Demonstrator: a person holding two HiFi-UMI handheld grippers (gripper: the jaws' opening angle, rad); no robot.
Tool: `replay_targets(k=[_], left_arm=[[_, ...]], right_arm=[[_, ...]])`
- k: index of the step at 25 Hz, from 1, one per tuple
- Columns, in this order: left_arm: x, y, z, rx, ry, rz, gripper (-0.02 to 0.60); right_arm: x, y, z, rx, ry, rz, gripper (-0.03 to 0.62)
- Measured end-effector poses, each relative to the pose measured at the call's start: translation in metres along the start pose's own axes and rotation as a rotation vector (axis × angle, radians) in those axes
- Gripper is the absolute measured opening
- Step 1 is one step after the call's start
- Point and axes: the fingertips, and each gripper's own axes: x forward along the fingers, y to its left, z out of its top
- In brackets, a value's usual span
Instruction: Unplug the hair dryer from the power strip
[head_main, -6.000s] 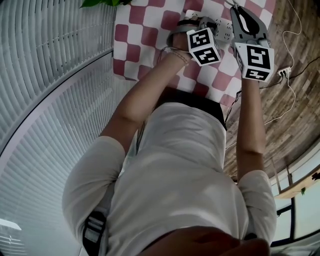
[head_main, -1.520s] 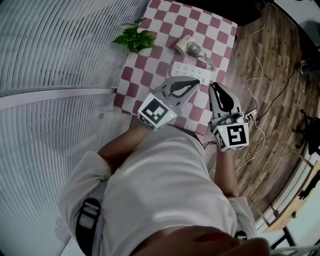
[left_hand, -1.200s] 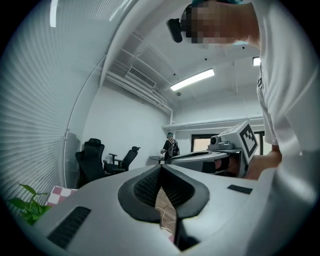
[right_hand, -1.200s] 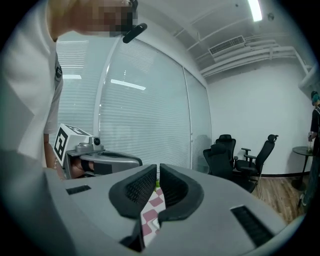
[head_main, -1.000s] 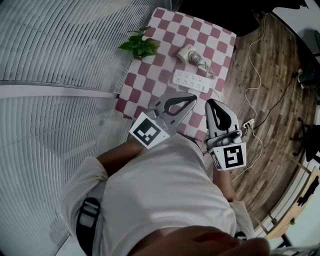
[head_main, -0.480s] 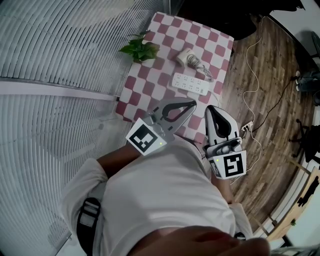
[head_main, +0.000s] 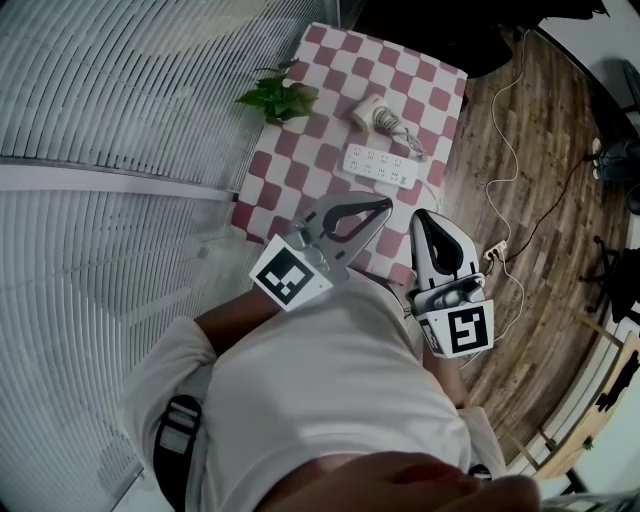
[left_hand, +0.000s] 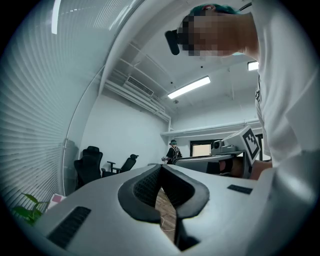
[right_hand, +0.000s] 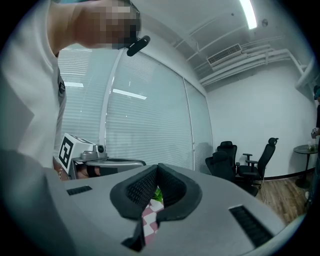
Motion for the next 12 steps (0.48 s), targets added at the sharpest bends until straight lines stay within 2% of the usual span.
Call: replay_targets(k=[12], left_arm=[[0.0054, -0.0006, -0.0017, -0.009, 0.017, -0.003, 0.031]], right_arm=[[0.0027, -0.0032, 0.0003, 0.018, -0.005, 0.017, 0.031]])
